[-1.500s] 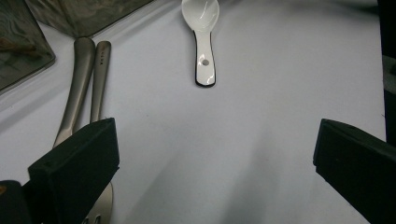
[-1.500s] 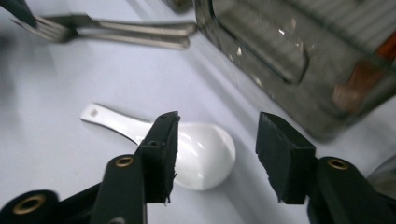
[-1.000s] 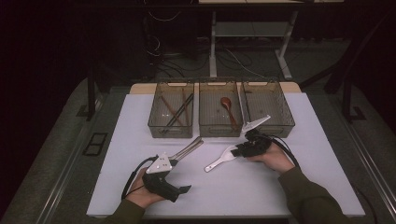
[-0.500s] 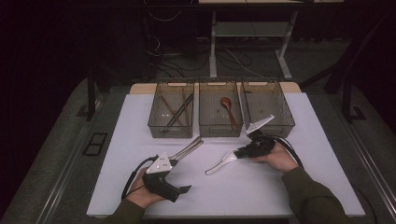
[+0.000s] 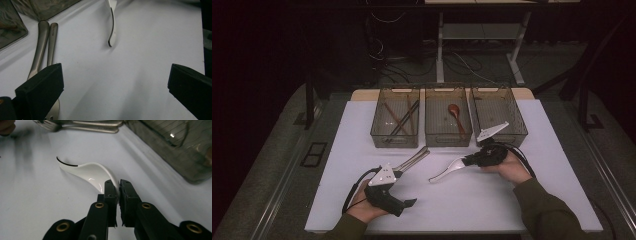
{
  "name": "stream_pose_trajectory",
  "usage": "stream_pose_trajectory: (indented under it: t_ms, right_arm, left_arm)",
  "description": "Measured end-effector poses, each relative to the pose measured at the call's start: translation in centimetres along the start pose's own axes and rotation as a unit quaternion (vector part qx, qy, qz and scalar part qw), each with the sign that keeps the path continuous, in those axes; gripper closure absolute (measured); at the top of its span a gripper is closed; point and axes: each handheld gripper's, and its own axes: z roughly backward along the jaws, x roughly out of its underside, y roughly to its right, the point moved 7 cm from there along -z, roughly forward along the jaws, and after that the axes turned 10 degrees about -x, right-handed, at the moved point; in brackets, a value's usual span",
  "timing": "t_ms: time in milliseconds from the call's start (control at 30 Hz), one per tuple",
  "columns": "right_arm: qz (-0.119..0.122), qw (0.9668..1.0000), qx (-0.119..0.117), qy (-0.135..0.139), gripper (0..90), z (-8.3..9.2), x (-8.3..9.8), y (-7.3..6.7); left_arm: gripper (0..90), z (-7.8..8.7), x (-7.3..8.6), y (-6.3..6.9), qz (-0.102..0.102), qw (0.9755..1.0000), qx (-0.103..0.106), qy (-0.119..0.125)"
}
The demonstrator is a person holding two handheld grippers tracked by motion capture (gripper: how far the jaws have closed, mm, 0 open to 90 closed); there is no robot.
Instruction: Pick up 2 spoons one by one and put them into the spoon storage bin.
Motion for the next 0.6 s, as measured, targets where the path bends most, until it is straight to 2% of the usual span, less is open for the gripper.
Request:
stream_pose_trajectory:
  t_ms: [333, 600]
  right_arm:
    - [-0.003, 0.9985, 0.029, 0.046, 84.4, 2.1, -1.5, 0.1]
    - [-0.001, 0.9940, 0.071, 0.083, 84.3, 4.3, -3.7, 0.3]
  left_arm:
    - [0.0, -0.1, 0.0, 0.0, 0.000, 1.0000, 0.000, -0.001]
    - [0.0, -0.1, 0.0, 0.0, 0.002, 1.0000, -0.002, -0.002]
